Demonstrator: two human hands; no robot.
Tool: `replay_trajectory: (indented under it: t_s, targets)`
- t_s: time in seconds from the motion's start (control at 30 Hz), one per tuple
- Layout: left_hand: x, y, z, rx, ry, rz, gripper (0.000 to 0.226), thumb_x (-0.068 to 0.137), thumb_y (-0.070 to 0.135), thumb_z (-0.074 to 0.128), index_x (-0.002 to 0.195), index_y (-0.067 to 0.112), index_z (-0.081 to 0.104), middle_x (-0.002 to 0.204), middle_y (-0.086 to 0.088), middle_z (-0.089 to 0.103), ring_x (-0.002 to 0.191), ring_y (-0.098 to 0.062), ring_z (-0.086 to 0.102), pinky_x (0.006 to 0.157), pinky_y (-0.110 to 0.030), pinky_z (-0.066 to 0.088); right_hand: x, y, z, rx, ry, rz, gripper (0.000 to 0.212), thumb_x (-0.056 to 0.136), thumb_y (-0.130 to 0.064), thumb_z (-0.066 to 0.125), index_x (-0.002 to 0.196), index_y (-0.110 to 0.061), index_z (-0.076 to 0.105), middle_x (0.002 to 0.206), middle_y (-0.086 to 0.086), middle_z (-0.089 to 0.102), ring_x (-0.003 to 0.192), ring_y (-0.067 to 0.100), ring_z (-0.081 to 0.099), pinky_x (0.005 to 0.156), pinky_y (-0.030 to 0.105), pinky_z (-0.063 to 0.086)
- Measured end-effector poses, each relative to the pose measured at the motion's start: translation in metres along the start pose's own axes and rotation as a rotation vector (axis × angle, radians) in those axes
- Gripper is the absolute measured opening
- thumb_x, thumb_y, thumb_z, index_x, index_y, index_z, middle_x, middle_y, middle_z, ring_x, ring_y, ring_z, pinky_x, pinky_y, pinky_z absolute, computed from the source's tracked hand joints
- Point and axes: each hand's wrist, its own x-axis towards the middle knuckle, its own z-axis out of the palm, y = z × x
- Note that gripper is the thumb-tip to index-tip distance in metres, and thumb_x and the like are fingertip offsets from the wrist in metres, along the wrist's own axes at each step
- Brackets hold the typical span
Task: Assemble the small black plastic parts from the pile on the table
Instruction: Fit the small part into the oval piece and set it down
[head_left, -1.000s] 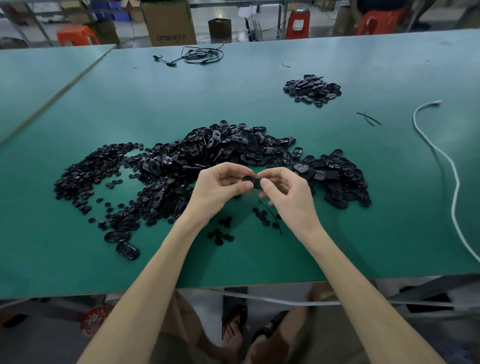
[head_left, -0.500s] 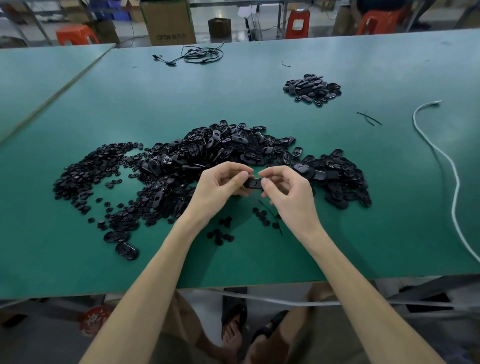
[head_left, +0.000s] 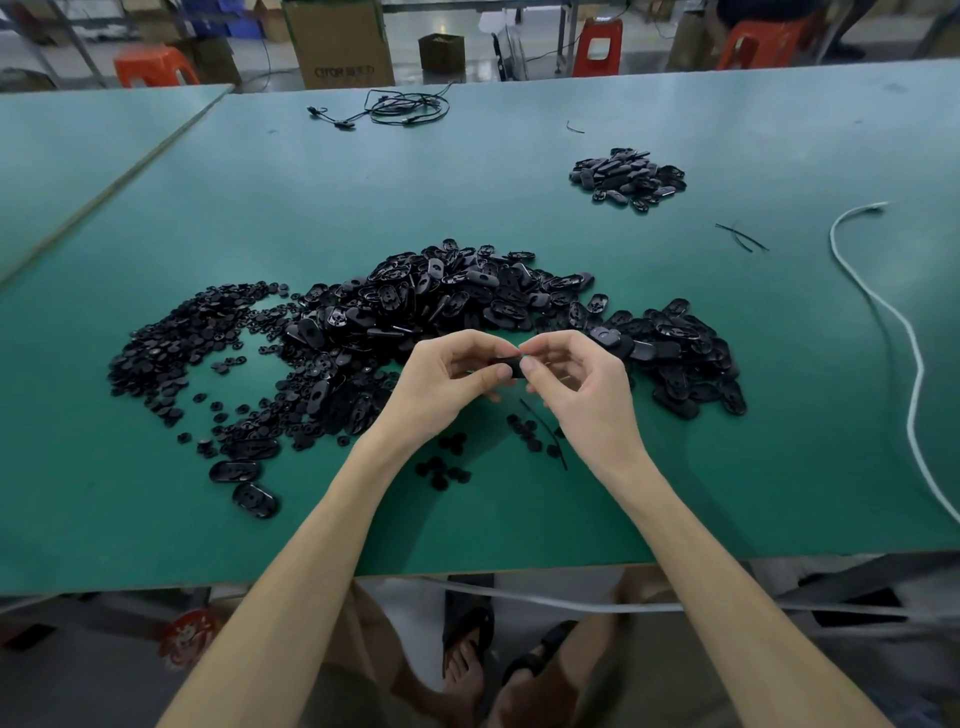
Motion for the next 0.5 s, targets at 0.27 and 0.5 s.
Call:
replay_trajectory:
  t_s: [0.27,0.5]
  targets:
    - [-0.0004,0.0011,0.0000,0.023,0.002,0.003,0.017,0.093,-0.002,0.073,0.109,0.004,0.076,0.099,-0.006,0.079,0.085,-0.015,0.075,0.076,-0.027,0.061,-0.0007,-0.0015,-0.0009,-0.015,0.004,0.006,0.013,0.096,-0.009,0.072,0.097,-0.021,0.074,0.090,-0.007,0.076,0.080,0.012,0.073,0.075,0.029,0.059]
    - [-0.0008,0.0014,-0.0004,0.015,0.012,-0.008,0.017,0.090,0.001,0.077,0.107,0.002,0.076,0.095,-0.012,0.079,0.084,-0.021,0.076,0.076,-0.029,0.061,0.0001,-0.0029,-0.0007,-0.004,-0.006,0.008,0.014,0.096,-0.008,0.071,0.095,-0.021,0.074,0.088,-0.007,0.076,0.076,0.008,0.073,0.067,0.017,0.052]
